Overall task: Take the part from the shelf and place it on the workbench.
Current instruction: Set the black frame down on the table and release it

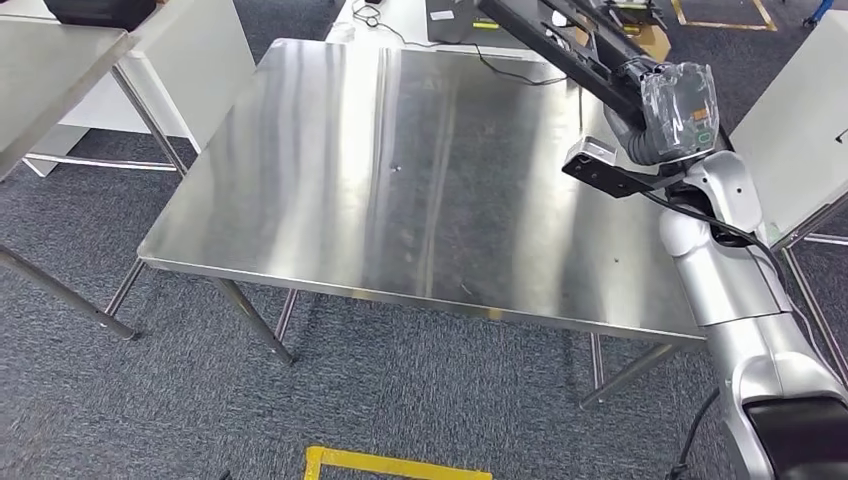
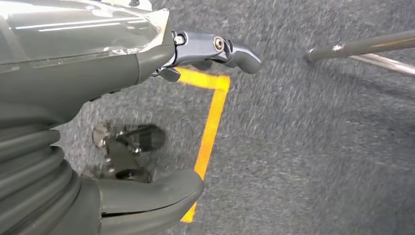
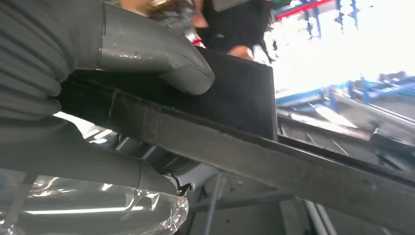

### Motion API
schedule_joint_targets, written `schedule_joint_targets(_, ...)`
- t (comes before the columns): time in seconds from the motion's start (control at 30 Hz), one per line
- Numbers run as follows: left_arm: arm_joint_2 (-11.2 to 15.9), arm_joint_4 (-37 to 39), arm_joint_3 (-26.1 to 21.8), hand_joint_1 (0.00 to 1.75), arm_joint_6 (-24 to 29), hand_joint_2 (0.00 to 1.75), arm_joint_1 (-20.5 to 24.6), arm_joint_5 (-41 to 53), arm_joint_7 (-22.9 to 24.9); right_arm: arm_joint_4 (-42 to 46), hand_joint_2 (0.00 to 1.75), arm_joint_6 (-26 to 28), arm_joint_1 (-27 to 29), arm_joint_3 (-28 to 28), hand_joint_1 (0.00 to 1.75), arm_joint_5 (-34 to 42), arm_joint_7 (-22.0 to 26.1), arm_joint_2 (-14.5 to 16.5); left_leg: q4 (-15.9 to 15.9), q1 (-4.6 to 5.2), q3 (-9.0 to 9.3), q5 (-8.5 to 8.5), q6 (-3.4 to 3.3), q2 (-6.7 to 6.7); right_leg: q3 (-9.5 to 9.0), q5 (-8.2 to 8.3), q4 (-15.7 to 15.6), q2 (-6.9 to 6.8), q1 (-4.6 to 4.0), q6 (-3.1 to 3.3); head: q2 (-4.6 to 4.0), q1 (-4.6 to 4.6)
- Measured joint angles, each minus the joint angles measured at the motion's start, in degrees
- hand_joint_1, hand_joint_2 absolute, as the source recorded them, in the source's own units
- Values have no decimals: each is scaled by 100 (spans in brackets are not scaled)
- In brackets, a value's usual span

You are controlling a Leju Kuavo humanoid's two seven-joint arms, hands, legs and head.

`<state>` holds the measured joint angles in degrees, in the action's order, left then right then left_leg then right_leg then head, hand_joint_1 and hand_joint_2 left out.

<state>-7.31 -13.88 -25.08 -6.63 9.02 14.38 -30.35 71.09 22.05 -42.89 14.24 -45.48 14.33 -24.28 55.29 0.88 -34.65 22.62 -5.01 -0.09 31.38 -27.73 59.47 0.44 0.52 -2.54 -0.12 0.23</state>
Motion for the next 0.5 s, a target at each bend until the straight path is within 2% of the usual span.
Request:
schedule_joint_targets(0.03,-3,0,0,0,-1,175,6,-1,1,3,175,0,-12,-3,175,1,-1,1,-31,-11,58,-1,-10,-4,172,-85,285,-4,11,-2,0,4)
schedule_joint_targets(0.1,-13,0,0,0,-1,175,10,-2,1,2,175,-1,-17,-2,175,-5,-1,3,-37,-11,102,46,-11,-12,639,-299,996,-4,34,-21,1,17)
schedule_joint_targets(0.13,-22,1,1,0,-2,175,4,-1,2,2,175,-1,-5,1,175,-13,-2,5,-36,-12,126,77,1,-18,838,-367,1221,-4,49,-44,1,21)
schedule_joint_targets(0.17,-32,1,2,0,-2,175,-4,1,2,1,175,-2,7,2,175,-22,-4,7,-32,-17,155,110,19,-26,948,-342,1259,-5,69,-100,1,22)
schedule_joint_targets(0.2,-39,2,4,0,-2,175,-11,3,2,1,175,-2,12,3,175,-30,-5,8,-23,-26,191,149,45,-33,943,-204,1076,-7,95,-182,1,22)
schedule_joint_targets(0.27,-45,2,7,0,-2,175,-13,5,2,-3,175,-2,12,2,175,-44,-6,9,24,-53,264,245,114,-43,704,252,297,-31,149,-343,1,25)
schedule_joint_targets(0.3,-42,3,7,0,-2,175,-12,5,2,-9,175,-2,8,2,175,-49,-6,10,59,-58,283,292,156,-45,592,377,-39,-49,146,-334,1,32)
schedule_joint_targets(0.33,-39,3,8,0,-3,175,-11,5,3,-15,175,-4,3,2,175,-54,-6,13,89,-55,280,334,197,-44,504,461,-240,-63,131,-273,1,35)
schedule_joint_targets(0.37,-36,4,8,0,-3,175,-12,5,5,-21,175,-6,5,-1,175,-57,-6,14,116,-45,274,361,231,-42,479,472,-308,-71,115,-176,1,34)
schedule_joint_targets(0.4,-32,5,8,0,-1,175,-12,5,9,-26,175,-34,7,-2,175,-68,-11,19,128,-36,256,384,234,-40,466,468,-309,-69,107,-96,1,27)
schedule_joint_targets(0.43,-28,6,8,0,3,175,-13,5,14,-31,175,-96,8,-3,175,-89,-23,19,133,-32,246,400,218,-38,445,507,-300,-62,115,-64,1,17)
schedule_joint_targets(0.5,-20,7,8,0,13,175,-9,6,26,-51,175,-271,11,5,175,-145,-56,19,128,-37,253,421,161,-29,434,510,-298,-44,124,-53,1,3)
